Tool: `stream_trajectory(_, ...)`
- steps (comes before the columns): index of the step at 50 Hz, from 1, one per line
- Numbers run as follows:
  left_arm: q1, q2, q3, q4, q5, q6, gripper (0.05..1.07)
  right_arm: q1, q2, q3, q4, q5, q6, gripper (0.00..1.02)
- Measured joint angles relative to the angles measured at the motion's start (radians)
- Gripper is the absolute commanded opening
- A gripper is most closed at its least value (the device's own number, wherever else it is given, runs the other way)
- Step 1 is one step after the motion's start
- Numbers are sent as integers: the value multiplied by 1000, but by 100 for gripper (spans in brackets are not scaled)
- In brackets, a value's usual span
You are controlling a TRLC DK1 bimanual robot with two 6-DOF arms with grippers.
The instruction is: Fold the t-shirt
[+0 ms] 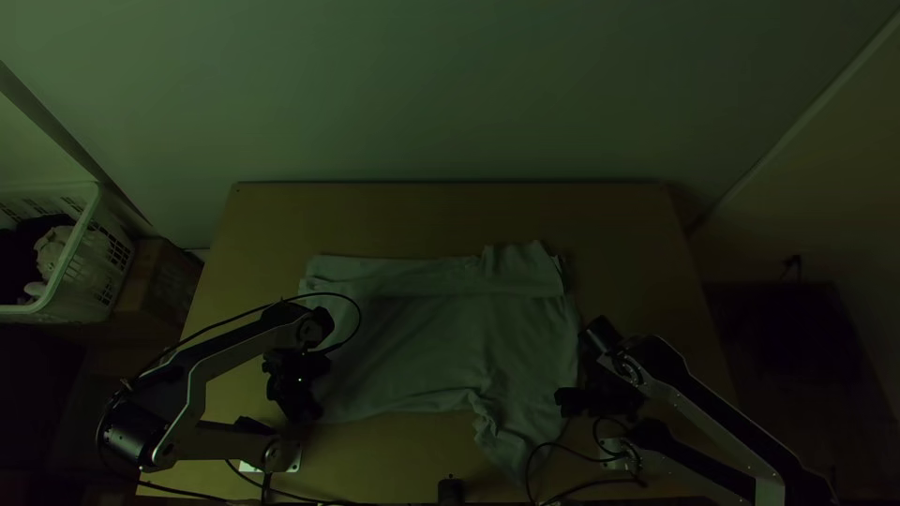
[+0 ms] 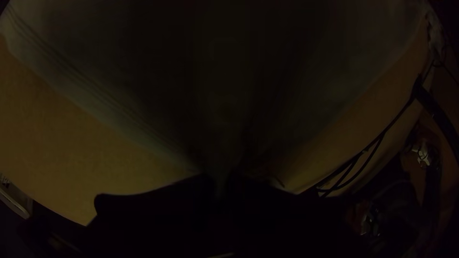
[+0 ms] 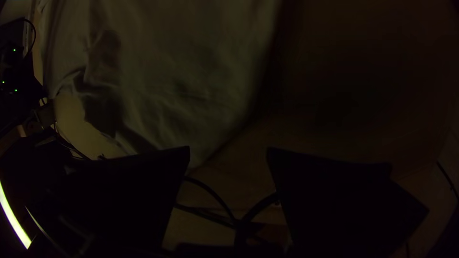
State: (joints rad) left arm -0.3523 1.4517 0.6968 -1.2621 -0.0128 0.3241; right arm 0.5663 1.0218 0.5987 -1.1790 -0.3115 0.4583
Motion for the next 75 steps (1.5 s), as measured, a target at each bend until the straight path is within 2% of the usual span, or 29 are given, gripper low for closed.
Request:
stream_trajectory(14,9,-12,7,5,20,3,8,16,63,-5,18,-19,-22,71)
stream_trajectory(22,14,-12,18,9,27,3,8,57,161,-3,42,-51,-22,71)
stream_trajectory(24,14,-12,18,11,27,3,8,71,187,-2,49,-57,-22,68)
stream_trajectory(30,18,-12,20,11,28,6,8,105,239,-2,93,-64,-22,47)
stream_trajectory(33,25,-12,24,13,29,6,8,122,248,3,106,-64,-21,31)
stream_trajectory(36,34,-12,28,13,29,7,8,143,249,6,130,-64,-21,6)
stream_trajectory(37,38,-12,29,14,28,9,8,150,249,7,140,-64,-21,2)
stream_trajectory(44,84,-21,35,18,31,23,8,157,227,10,208,-48,-21,3)
stream_trajectory(51,152,-39,51,23,31,54,8,87,182,17,196,-44,-30,3)
stream_trajectory(68,323,-48,91,23,31,167,8,-173,162,121,16,-37,-218,3)
stream_trajectory(75,369,-48,96,23,32,201,8,-211,162,127,5,-37,-255,3)
